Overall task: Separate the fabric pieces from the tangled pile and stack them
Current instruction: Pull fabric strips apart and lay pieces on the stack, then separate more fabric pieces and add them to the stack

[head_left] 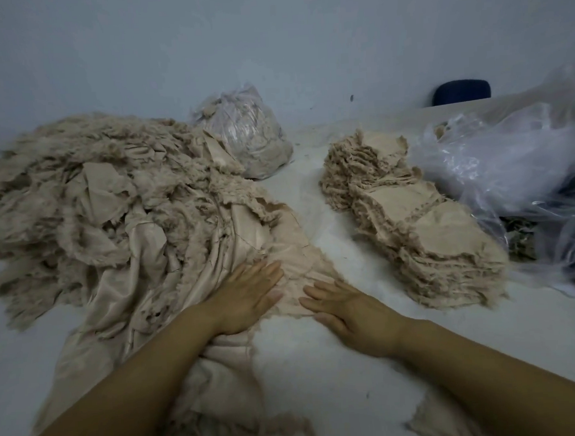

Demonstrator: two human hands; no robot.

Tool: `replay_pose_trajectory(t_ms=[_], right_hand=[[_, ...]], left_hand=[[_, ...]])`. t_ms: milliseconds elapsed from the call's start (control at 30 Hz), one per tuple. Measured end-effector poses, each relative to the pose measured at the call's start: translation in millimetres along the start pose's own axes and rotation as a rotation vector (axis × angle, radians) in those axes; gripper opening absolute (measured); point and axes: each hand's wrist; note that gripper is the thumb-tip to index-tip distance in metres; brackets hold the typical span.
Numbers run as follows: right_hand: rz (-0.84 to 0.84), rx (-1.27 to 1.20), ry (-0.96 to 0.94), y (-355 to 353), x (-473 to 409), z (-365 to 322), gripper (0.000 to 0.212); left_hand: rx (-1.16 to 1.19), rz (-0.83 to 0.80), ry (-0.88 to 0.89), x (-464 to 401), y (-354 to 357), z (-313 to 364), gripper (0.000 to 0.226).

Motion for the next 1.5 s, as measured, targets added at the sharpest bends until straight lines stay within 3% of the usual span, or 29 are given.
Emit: replay_pose_trajectory(t_ms=[167, 233, 300, 400, 467, 533, 633, 733, 800, 833, 900, 967, 1067, 1100, 1167, 1267, 1333, 1433, 1500], right_hand=[[0.035, -0.206, -0.038, -11.7, 24.6, 15.2, 0.036], [0.099, -0.354, -0.047, -17.1, 30.0, 12.8, 0.029], [0.245, -0.350, -0.060, -18.4, 24.1, 4.6, 0.027], [0.231, -0.127, -0.028, -11.5, 14.8, -7.1, 0.034], [0.129, -0.023, -0.015, -0.3, 19.5, -7.3, 0.040], [0.099, -0.038, 0.007, 1.5, 29.5, -6.7, 0.042], [0.101, 0.012, 0.089, -1.8, 35.5, -4.6, 0.045], [0.207, 0.036, 0.122, 0.3, 30.9, -15.3, 0.050], [0.130, -0.024, 0.077, 8.8, 34.5, -31.0, 0.055], [0.042, -0.018, 0.045, 15.5, 40.3, -37.1, 0.060], [-0.060, 0.061, -0.002, 24.4, 53.1, -41.6, 0.069], [-0.039, 0.110, 0.020, 22.4, 58.2, -43.3, 0.075], [0.042, 0.112, 0.017, 18.0, 45.4, -61.7, 0.070], [0.050, 0.091, -0.006, 18.6, 37.9, -71.1, 0.064], [0.003, 0.060, -0.062, 22.9, 25.5, -86.9, 0.057], [-0.058, 0.094, -0.057, 26.9, 27.9, -86.2, 0.064], [-0.014, 0.088, -0.039, 25.0, 41.2, -77.1, 0.072], [0.055, 0.054, -0.063, 18.9, 47.1, -74.7, 0.063], [0.145, 0.023, -0.033, 13.8, 36.6, -78.8, 0.051]], left_hand=[[0.082, 0.016, -0.138, 21.0, -3.2, -25.6, 0.052], [0.036, 0.246, -0.096, 16.6, -6.9, -13.4, 0.047], [-0.016, 0.401, 0.057, 2.2, -12.8, 8.2, 0.046], [0.027, 0.246, 0.140, -24.8, -6.8, 30.6, 0.053], [0.060, 0.090, -0.035, -35.1, 0.4, 24.9, 0.058], [0.112, 0.061, -0.236, -36.5, -0.4, 10.5, 0.062], [0.385, 0.118, -0.234, -30.4, -12.6, 3.2, 0.059], [0.727, 0.350, -0.136, -13.5, -40.0, 9.5, 0.049], [0.663, 0.489, -0.133, 10.7, -49.3, 1.4, 0.037], [0.577, 0.476, -0.118, 25.2, -48.9, -4.3, 0.033], [0.396, 0.258, -0.025, 55.6, -37.2, -13.1, 0.037], [0.234, 0.014, 0.045, 69.6, -17.9, -16.7, 0.048], [0.072, -0.004, -0.022, 52.4, -8.7, -3.2, 0.053], [0.089, 0.042, -0.076, 42.4, -11.3, 7.8, 0.051], [0.338, 0.165, -0.183, 25.1, -19.8, 26.3, 0.041], [0.694, 0.407, -0.196, 25.7, -29.0, 29.0, 0.037], [0.537, 0.355, -0.087, 40.2, -26.0, 21.3, 0.038], [0.108, 0.071, 0.016, 53.2, 2.0, 20.6, 0.052], [-0.032, 0.100, -0.040, 55.7, 13.2, 25.8, 0.054]])
Point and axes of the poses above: each hand's wrist, its own x-axis away from the middle knuckle, its own y-axis out of the palm, z = x × y, and after that the axes turned 6 degrees about -x, right-handed
